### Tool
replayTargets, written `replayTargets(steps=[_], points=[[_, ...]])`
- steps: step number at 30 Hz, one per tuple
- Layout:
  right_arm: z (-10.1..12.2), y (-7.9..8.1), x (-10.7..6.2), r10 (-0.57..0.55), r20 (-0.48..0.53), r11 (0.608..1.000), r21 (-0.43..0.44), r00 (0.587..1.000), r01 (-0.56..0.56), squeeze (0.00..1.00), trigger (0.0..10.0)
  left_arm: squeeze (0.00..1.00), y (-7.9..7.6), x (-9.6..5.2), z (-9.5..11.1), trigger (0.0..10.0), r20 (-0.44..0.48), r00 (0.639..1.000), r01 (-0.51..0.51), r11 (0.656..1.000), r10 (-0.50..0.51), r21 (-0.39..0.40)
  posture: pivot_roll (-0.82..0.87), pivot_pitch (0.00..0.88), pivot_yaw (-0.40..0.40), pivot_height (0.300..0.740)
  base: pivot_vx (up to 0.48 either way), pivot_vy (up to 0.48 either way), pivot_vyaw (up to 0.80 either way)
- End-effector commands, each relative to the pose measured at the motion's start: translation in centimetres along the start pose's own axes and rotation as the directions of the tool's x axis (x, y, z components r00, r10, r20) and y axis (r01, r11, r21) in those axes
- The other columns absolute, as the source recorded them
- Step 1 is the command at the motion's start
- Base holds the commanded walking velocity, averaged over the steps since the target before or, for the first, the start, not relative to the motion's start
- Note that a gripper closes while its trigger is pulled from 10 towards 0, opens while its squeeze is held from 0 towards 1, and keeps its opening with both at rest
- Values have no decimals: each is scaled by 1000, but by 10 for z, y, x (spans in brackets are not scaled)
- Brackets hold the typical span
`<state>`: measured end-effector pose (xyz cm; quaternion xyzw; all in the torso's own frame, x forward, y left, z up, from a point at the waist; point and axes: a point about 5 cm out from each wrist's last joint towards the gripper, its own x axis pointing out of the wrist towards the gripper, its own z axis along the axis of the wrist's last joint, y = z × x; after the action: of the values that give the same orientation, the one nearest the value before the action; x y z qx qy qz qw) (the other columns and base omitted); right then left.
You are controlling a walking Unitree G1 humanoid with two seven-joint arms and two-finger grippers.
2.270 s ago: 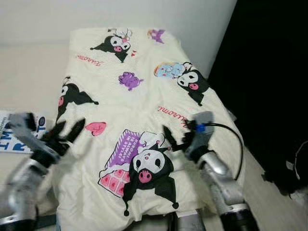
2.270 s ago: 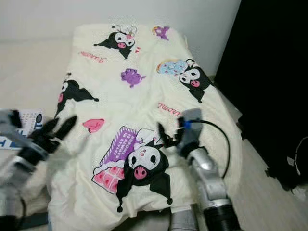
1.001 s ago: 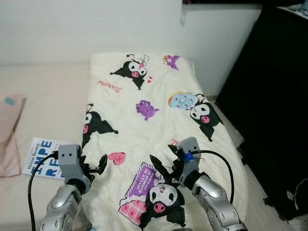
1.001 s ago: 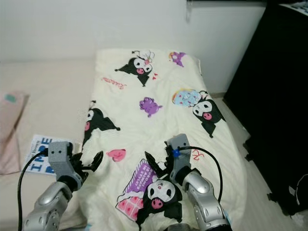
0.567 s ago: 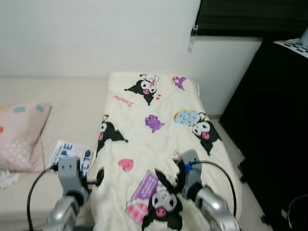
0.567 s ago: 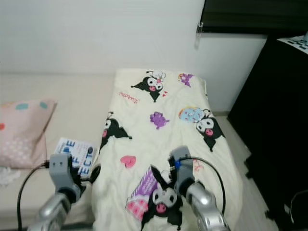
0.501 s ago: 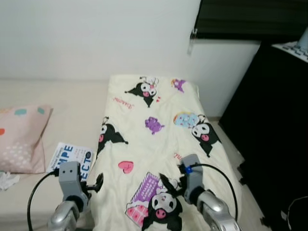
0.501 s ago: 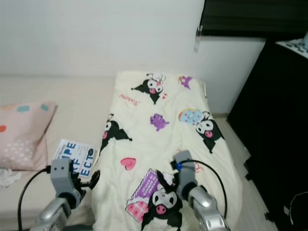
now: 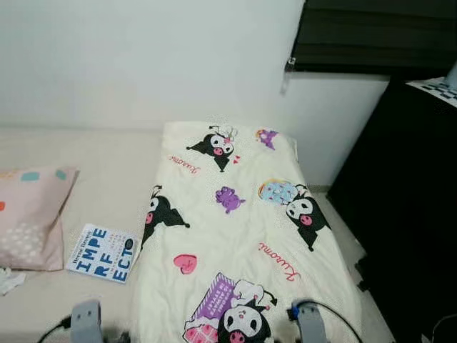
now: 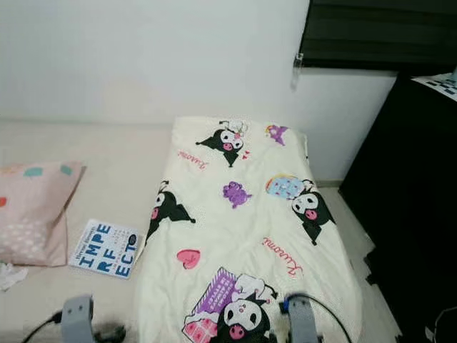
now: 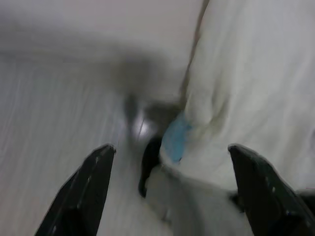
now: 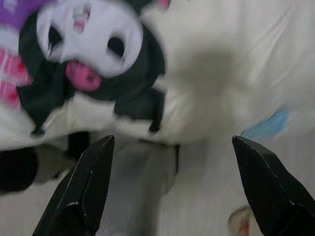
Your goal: Clean up the room
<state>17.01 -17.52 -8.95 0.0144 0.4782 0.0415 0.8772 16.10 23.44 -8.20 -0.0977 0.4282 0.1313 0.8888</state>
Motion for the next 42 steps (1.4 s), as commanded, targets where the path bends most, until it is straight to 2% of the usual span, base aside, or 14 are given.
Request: replayTargets(steps=[1,2,3,4,6,10,14,20,27,42], points=[[-19,2,-2,-7,-100,997,-71,995,0,0,10000,0,-2,-3,-24,10000,-113,994,-6,998,14,70,-16,0,-76,740,0,0,0],[-19,2,-2,-7,-100,997,-71,995,0,0,10000,0,-2,-3,-24,10000,-113,994,-6,998,14,70,-16,0,-76,740,0,0,0],[-21,4,-1,-4,-115,994,-113,993,-9,0,10000,0,-4,-4,-27,10000,-129,992,0,996,12,89,-14,0,-76,740,0,0,0],[-23,6,-1,-6,-130,994,-105,992,-7,0,10000,0,-14,-4,-32,10000,-157,987,35,991,-14,129,-6,5,-74,740,0,0,0],[-23,5,-1,-14,-133,995,-103,991,0,0,10000,0,-18,-4,-34,10000,-169,985,47,991,-25,123,-5,8,-73,740,0,0,0],[-30,4,-3,-40,-173,986,-168,984,10,0,10000,0,-30,-5,-43,10000,-224,972,111,981,-73,160,5,31,-60,740,0,0,0],[-37,9,-3,-53,-190,988,-151,980,24,0,10000,0,-30,-4,-42,10000,-224,970,132,978,-94,163,23,26,-52,740,0,0,0],[-43,21,-3,-59,-216,978,-211,974,13,0,10000,0,-27,-4,-39,10000,-242,966,145,965,-91,217,55,21,-61,740,0,0,0],[-37,30,0,-64,-202,977,-213,977,20,0,10000,0,-35,-3,-39,10000,-217,971,137,973,-95,185,54,0,-66,740,0,0,0],[-37,23,-1,-76,-187,973,-230,979,32,0,10000,0,-36,-1,-32,10000,-199,974,140,978,-107,158,48,0,-83,740,0,0,0]])
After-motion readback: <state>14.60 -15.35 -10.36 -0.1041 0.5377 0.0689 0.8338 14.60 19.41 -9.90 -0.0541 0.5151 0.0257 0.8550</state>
